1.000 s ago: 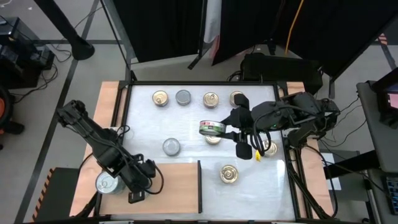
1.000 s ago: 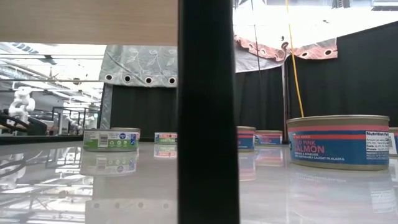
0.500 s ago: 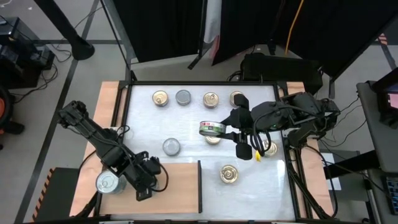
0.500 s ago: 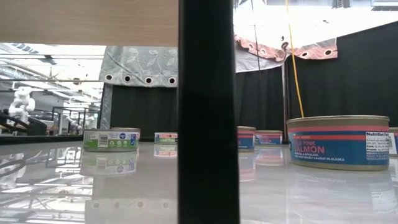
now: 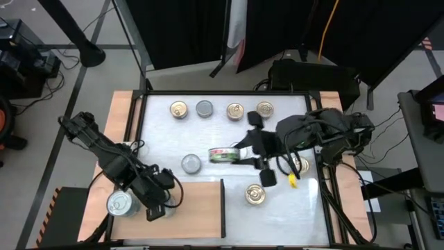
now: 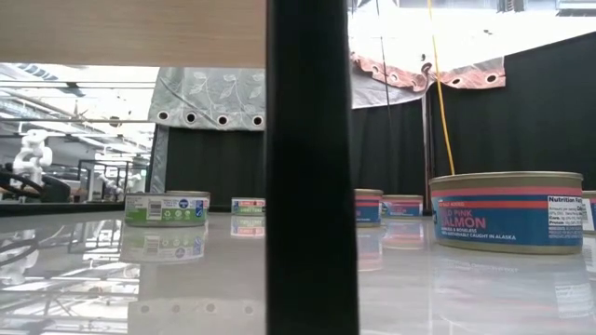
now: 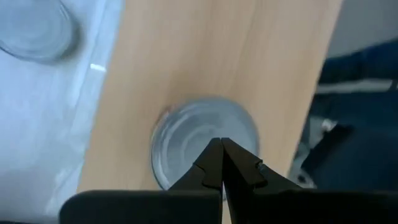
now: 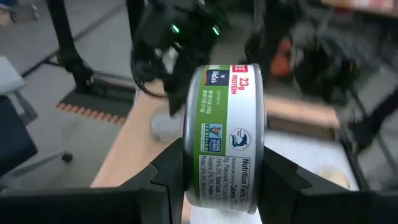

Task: Stack canned seafood by type on shelf
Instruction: Stack the green tuna can on top of the green tuna can on the shelf

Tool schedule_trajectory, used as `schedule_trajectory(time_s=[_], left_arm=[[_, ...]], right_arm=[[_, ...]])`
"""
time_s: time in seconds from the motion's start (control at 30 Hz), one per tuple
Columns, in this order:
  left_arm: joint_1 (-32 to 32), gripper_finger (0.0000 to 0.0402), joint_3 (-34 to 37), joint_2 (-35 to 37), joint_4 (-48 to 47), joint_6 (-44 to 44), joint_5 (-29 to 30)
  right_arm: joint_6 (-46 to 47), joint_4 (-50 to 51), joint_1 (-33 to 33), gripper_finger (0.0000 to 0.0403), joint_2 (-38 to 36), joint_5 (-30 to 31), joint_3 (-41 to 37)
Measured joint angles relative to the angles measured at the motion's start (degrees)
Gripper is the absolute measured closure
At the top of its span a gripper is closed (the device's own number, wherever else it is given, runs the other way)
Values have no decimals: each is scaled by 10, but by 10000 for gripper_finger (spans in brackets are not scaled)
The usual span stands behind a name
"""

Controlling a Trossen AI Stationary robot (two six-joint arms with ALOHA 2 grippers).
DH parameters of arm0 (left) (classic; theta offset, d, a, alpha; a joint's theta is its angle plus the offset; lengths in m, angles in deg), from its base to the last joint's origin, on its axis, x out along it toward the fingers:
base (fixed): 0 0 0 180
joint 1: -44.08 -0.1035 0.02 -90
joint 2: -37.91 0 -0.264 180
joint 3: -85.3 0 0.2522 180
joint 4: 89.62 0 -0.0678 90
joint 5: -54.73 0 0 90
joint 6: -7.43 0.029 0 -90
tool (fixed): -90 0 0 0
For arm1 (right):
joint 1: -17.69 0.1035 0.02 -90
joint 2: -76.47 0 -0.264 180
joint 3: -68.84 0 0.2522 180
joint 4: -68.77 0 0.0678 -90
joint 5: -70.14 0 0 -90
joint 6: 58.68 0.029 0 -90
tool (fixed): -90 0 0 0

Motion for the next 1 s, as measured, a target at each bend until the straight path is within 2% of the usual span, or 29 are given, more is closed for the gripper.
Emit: schedule_trajectory(time_s=[0.2,0.33,0.47,0.57,0.67,0.83,1.0], left_arm=[[3,397,-115,10,-92,-53,62],[35,397,-192,15,-188,-128,158],[57,397,-196,64,-183,-158,290],[58,397,-196,93,-183,-167,361],[58,397,-196,117,-180,-153,410],[56,397,-196,156,-149,-118,488],[56,397,-196,187,-112,-77,522]], right_arm=[[-46,-137,0,268,46,-47,0],[-82,-199,2,268,74,-56,0],[-160,-294,8,268,102,-55,0],[-237,-357,15,268,120,-53,0],[-283,-366,20,268,139,-48,0],[-308,-340,18,268,193,-36,-1],[-331,-343,20,268,239,-37,-1]])
